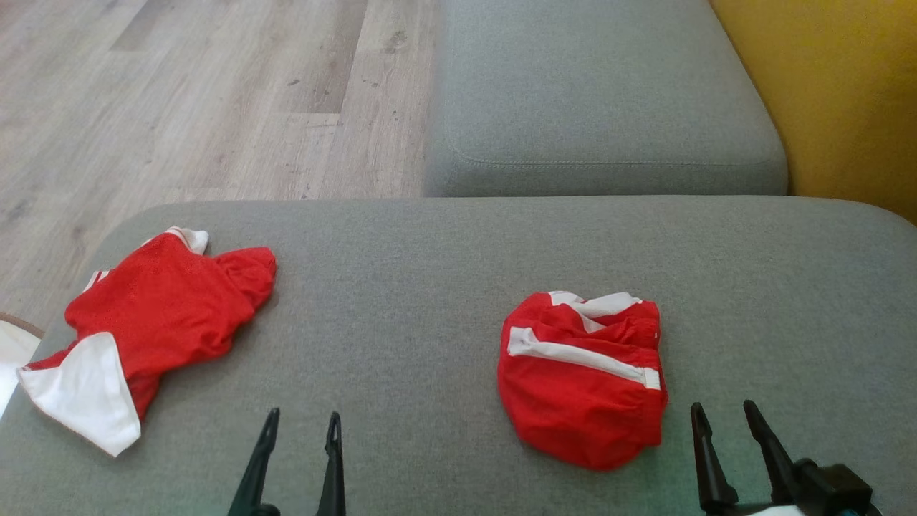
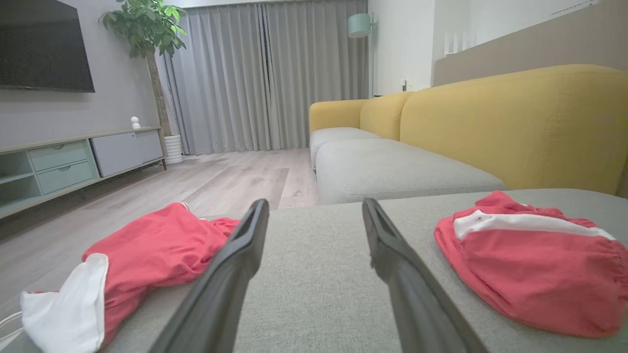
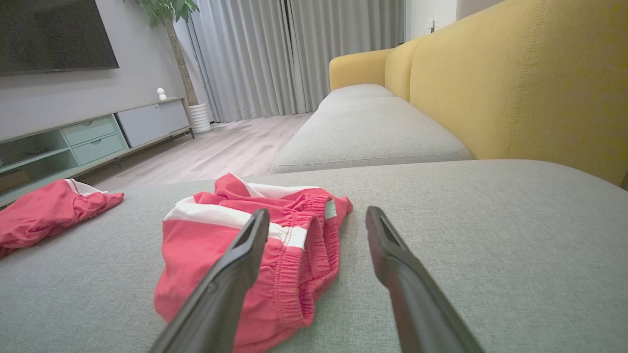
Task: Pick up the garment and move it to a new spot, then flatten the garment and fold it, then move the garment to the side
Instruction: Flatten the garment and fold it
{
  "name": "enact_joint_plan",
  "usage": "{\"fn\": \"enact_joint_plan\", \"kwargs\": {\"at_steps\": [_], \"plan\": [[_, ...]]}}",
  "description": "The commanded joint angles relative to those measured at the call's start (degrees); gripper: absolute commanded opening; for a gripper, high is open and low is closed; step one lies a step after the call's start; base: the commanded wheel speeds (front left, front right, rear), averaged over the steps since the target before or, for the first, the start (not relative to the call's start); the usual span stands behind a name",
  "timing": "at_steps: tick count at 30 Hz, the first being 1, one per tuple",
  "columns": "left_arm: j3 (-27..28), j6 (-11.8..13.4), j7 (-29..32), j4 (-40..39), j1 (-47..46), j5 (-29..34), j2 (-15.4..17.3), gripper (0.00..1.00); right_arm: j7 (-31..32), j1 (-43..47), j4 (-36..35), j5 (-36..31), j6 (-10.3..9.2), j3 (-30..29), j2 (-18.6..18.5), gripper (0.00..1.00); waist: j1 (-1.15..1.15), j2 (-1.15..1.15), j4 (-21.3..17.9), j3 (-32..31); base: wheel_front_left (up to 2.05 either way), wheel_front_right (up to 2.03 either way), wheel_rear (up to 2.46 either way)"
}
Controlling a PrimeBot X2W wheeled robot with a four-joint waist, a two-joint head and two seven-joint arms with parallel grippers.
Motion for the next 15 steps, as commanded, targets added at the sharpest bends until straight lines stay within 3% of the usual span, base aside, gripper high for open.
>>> {"fn": "enact_joint_plan", "kwargs": {"at_steps": [1,15], "plan": [[1.64,-0.71,-0.46,-0.98,-2.53,0.24,-0.89,1.00,-0.22,-1.92,-1.87,-0.22,0.37,1.22,-0.40,1.00,0.00,0.00,0.05,0.13,0.00,0.00,0.00],[1.27,-1.11,-0.46,1.55,-3.23,-0.46,-1.56,1.00,-0.22,-2.44,-1.83,-0.45,0.37,2.28,-0.40,1.00,0.00,0.00,0.44,0.11,0.00,0.00,0.00]]}}
